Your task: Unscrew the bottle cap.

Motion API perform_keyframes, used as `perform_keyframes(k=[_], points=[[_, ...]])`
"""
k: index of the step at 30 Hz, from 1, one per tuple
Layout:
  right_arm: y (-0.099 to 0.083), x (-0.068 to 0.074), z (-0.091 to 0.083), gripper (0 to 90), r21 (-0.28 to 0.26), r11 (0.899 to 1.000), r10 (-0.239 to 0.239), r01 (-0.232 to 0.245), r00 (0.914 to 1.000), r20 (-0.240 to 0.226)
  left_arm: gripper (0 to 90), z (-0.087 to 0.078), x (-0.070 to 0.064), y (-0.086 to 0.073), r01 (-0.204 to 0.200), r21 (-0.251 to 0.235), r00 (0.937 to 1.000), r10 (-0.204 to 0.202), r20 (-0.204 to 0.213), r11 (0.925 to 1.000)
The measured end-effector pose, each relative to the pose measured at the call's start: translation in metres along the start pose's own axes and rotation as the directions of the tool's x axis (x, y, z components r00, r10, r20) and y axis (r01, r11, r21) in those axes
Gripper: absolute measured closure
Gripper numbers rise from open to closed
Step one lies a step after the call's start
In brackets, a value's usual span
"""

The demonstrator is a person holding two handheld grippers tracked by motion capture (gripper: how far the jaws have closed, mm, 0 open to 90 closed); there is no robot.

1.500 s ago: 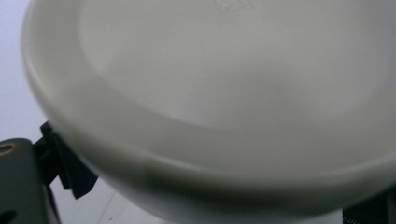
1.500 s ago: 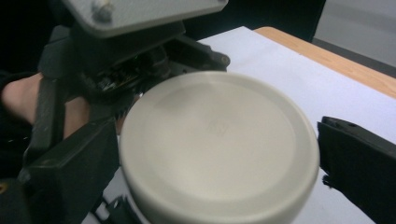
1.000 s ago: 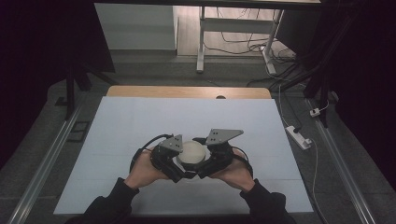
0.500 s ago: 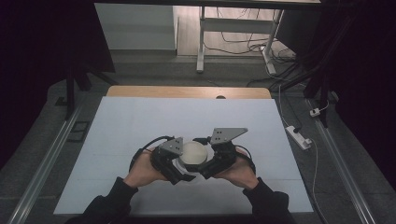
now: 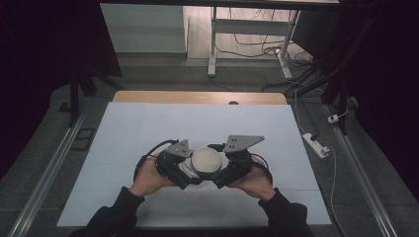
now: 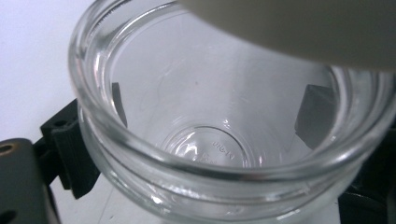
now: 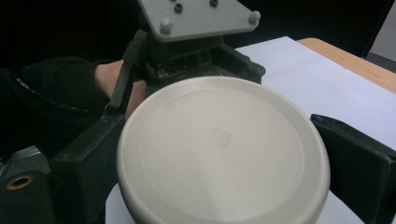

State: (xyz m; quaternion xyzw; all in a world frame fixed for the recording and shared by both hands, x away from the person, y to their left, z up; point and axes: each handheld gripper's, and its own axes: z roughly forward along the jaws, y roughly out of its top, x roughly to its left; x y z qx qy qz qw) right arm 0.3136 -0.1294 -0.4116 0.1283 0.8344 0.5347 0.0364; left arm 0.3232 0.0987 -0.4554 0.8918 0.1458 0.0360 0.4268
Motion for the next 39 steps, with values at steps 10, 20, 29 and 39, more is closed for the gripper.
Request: perform_keyframes(k=[10, 20, 29, 39], points=[[-0.003, 0.005, -0.002, 7.3, 0.003, 0.999, 0.035, -0.035, 0.9963, 0.079, 7.2, -0.002, 0.004, -0.001, 0.024, 0.001, 0.9990, -0.024, -0.039, 0.9997], [-0.008, 0.018, -0.009, 7.3, -0.005, 0.999, 0.032, -0.032, 0.9948, 0.097, 7.2, -0.004, 0.011, -0.004, 0.056, -0.004, 0.9958, -0.056, -0.072, 0.9984], [-0.017, 0.026, -0.011, 7.3, 0.001, 0.999, 0.032, -0.032, 0.9951, 0.094, 7.3, -0.005, 0.019, -0.004, 0.078, -0.014, 0.9909, -0.079, -0.109, 0.9969], [-0.025, 0.031, -0.009, 7.3, 0.014, 1.000, 0.026, -0.027, 0.9964, 0.081, 7.2, -0.005, 0.030, -0.005, 0.104, -0.025, 0.9850, -0.106, -0.136, 0.9943]])
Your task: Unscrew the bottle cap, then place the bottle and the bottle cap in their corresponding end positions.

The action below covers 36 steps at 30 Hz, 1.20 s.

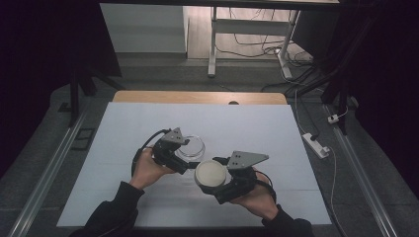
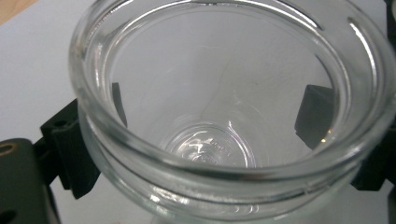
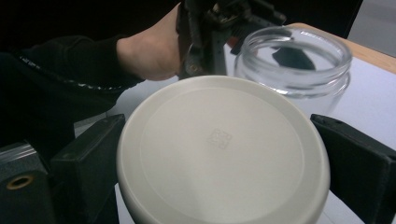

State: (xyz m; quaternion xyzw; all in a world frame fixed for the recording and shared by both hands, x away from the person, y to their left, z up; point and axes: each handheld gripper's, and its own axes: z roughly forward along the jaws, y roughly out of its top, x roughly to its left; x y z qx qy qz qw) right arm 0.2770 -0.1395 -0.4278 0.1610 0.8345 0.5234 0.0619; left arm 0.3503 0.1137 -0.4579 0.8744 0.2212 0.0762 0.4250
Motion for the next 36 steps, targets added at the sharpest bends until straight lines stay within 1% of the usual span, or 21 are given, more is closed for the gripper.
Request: perform_keyframes(k=[9, 20, 36], points=[[-0.008, 0.004, 0.003, 7.3, 0.017, 1.000, -0.006, 0.006, 1.0000, -0.006, 7.2, 0.003, 0.007, 0.005, 0.006, -0.008, 0.9998, -0.006, -0.019, 0.9999], [-0.018, 0.008, 0.011, 7.3, 0.044, 0.999, -0.009, 0.010, 0.9998, -0.015, 7.2, 0.012, 0.013, 0.012, -0.008, 0.003, 0.9992, 0.008, -0.040, 1.0000], [-0.031, 0.008, 0.025, 7.3, 0.071, 0.997, -0.007, 0.009, 0.9997, -0.024, 7.2, 0.024, 0.026, 0.019, -0.005, -0.008, 0.9980, 0.004, -0.064, 1.0000]])
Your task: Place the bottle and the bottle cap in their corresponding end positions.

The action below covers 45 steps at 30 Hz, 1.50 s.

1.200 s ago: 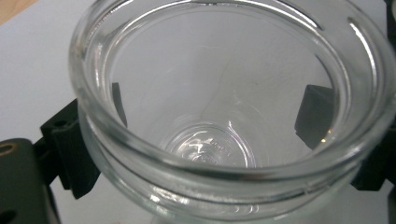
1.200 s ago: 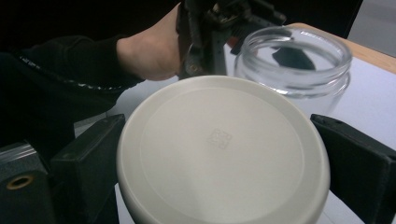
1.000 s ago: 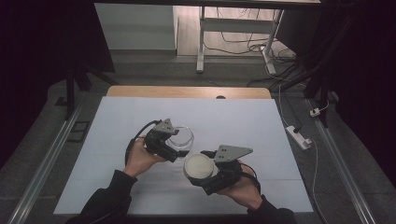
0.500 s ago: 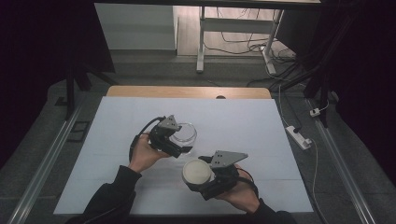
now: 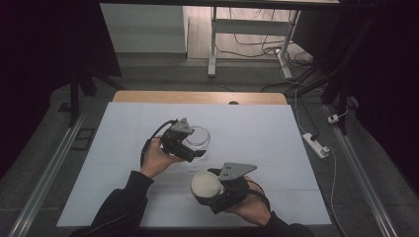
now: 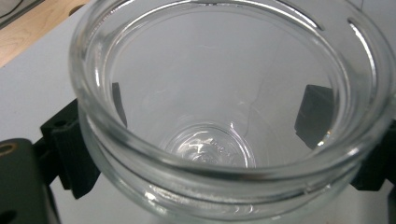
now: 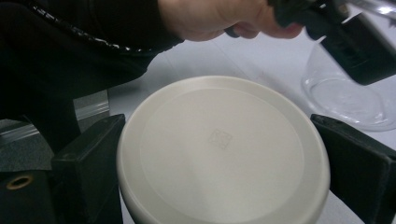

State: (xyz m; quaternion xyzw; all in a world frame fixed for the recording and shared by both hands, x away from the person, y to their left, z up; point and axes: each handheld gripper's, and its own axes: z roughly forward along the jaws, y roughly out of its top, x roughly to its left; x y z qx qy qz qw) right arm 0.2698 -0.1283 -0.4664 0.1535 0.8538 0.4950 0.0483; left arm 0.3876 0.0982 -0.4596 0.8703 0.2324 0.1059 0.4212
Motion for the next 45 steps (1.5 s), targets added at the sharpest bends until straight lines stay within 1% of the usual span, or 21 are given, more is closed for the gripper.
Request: perform_keyframes(k=[9, 10, 16, 22, 24, 27, 32, 38, 45], points=[[-0.008, -0.002, 0.011, 7.3, 0.016, 1.000, -0.010, 0.010, 0.9999, 0.000, 7.2, 0.009, 0.009, 0.001, 0.011, -0.007, 0.9998, -0.012, -0.014, 0.9999], [-0.008, -0.002, 0.011, 7.3, 0.016, 1.000, -0.010, 0.010, 0.9999, 0.000, 7.2, 0.010, 0.010, 0.002, 0.007, -0.003, 0.9999, -0.007, -0.015, 1.0000], [-0.014, -0.003, 0.019, 7.2, 0.037, 0.999, -0.020, 0.020, 0.9998, 0.005, 7.2, 0.017, 0.016, 0.003, 0.015, -0.013, 0.9997, -0.016, -0.021, 0.9998], [-0.018, -0.006, 0.026, 7.3, 0.050, 0.999, -0.020, 0.019, 0.9998, 0.009, 7.2, 0.023, 0.021, 0.005, 0.020, -0.015, 0.9993, -0.020, -0.031, 0.9997], [-0.019, -0.006, 0.027, 7.3, 0.050, 0.999, -0.018, 0.018, 0.9998, 0.007, 7.3, 0.024, 0.023, 0.005, 0.025, -0.016, 0.9991, -0.026, -0.034, 0.9996], [-0.021, -0.007, 0.032, 7.3, 0.063, 0.998, -0.025, 0.024, 0.9997, 0.007, 7.2, 0.027, 0.027, 0.004, 0.029, -0.014, 0.9986, -0.030, -0.043, 0.9995], [-0.024, -0.007, 0.037, 7.3, 0.072, 0.997, -0.034, 0.033, 0.9994, 0.012, 7.2, 0.033, 0.034, 0.002, 0.048, -0.010, 0.9972, -0.048, -0.056, 0.9988], [-0.028, -0.015, 0.042, 7.3, 0.083, 0.996, -0.024, 0.022, 0.9994, 0.026, 7.2, 0.039, 0.041, 0.000, 0.061, -0.011, 0.9956, -0.062, -0.070, 0.9981], [-0.032, -0.019, 0.050, 7.2, 0.102, 0.995, -0.024, 0.021, 0.9992, 0.033, 7.2, 0.045, 0.046, -0.002, 0.061, -0.012, 0.9943, -0.062, -0.087, 0.9981]])
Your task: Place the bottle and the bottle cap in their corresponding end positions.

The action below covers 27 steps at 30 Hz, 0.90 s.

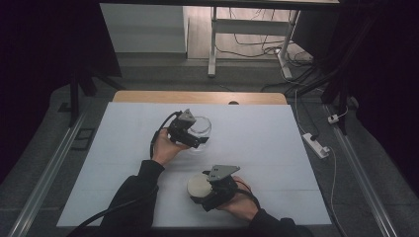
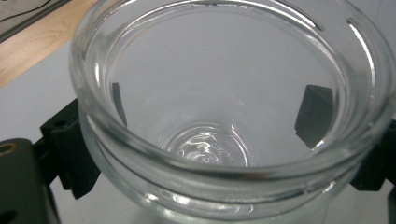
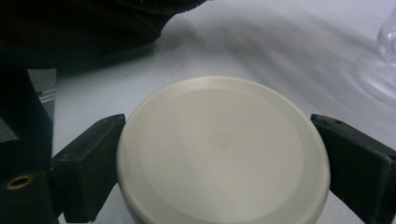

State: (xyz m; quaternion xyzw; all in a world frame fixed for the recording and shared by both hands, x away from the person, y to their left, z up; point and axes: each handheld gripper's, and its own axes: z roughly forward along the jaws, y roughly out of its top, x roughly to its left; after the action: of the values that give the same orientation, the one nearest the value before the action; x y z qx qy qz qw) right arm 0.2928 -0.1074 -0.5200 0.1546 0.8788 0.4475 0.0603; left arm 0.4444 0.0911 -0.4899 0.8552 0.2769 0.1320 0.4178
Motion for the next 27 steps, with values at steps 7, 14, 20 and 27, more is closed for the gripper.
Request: perform_keyframes(k=[7, 14, 20, 27], points=[[-0.003, -0.004, 0.011, 7.2, 0.025, 1.000, -0.007, 0.007, 0.9999, 0.014, 7.2, 0.005, 0.004, -0.002, 0.006, -0.006, 0.9999, -0.006, -0.014, 1.0000], [-0.007, -0.013, 0.018, 7.2, 0.050, 0.999, 0.010, -0.012, 0.9992, 0.040, 7.2, 0.010, 0.005, -0.004, 0.011, -0.010, 0.9995, -0.012, -0.028, 0.9999], [-0.007, -0.015, 0.020, 7.2, 0.064, 0.998, 0.019, -0.021, 0.9990, 0.040, 7.2, 0.016, 0.004, -0.007, 0.011, 0.001, 0.9994, -0.010, -0.034, 0.9999], [-0.006, -0.016, 0.024, 7.0, 0.103, 0.994, 0.029, -0.034, 0.9983, 0.050, 7.0, 0.018, 0.005, -0.012, 0.031, -0.015, 0.9992, -0.031, -0.025, 0.9994]])
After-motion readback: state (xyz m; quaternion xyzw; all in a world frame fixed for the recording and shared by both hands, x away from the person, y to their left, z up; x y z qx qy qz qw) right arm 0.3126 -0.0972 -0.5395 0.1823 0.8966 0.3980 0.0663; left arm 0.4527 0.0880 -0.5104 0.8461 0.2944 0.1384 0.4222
